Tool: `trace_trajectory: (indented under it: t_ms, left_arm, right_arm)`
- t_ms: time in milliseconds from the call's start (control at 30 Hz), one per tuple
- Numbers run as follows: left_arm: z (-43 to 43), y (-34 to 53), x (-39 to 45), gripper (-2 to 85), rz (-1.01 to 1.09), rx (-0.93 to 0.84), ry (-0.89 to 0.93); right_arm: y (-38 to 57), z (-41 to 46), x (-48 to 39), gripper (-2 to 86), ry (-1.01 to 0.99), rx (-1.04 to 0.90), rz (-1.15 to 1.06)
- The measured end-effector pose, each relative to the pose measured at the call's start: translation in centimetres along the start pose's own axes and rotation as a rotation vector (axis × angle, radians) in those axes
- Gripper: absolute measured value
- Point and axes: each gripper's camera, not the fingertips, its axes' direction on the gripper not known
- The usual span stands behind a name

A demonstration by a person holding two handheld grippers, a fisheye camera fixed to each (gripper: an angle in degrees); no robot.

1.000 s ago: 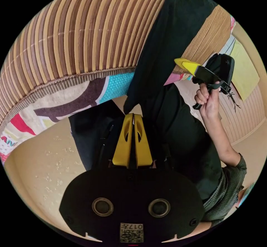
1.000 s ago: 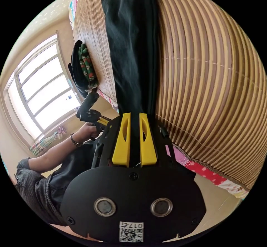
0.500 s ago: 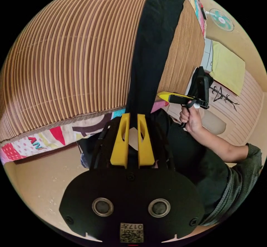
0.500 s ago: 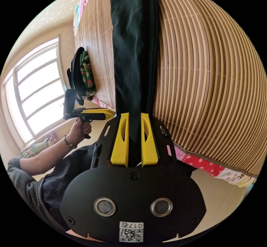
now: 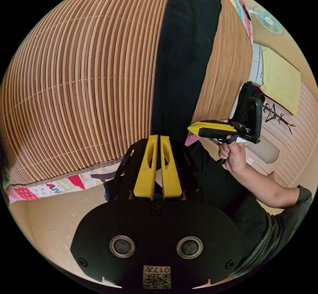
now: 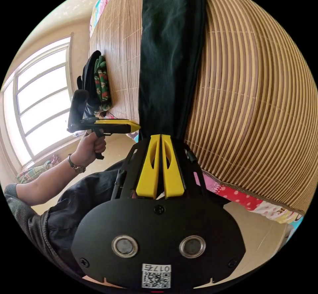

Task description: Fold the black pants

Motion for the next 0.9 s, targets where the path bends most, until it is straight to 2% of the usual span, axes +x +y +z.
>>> trace_trajectory:
  t_ms: [167, 367, 533, 667, 900]
  left_arm:
    - [0.3, 0.6, -0.3, -0.9, -0.017, 0.002, 0.008]
    - [0.2, 1.0, -0.1, -0.9, 0.000, -0.022, 0.006]
    - [0.0, 1.8, 0.0, -1.0, 0.107, -0.046, 0.119]
    - [0.3, 2.0, -1.5, -1.0, 0.041, -0.039, 0.148]
    - [0.7, 2.0, -2.0, -1.0, -0.021, -0.054, 0.163]
  right_arm:
    - [-0.9, 0.8, -0.6, 6.2, 0.053, 0.012, 0.018]
    - [-3.3, 1.9, -2.3, 3.3, 0.092, -0.058, -0.027]
    - [0.1, -1.1, -1.9, 2.6, -0.002, 0.037, 0.006]
    - [2.1, -0.5, 0.4, 3.2, -0.067, 0.059, 0.112]
    - [5.5, -3.3, 0.5, 9.8, -0.005, 0.141, 0.147]
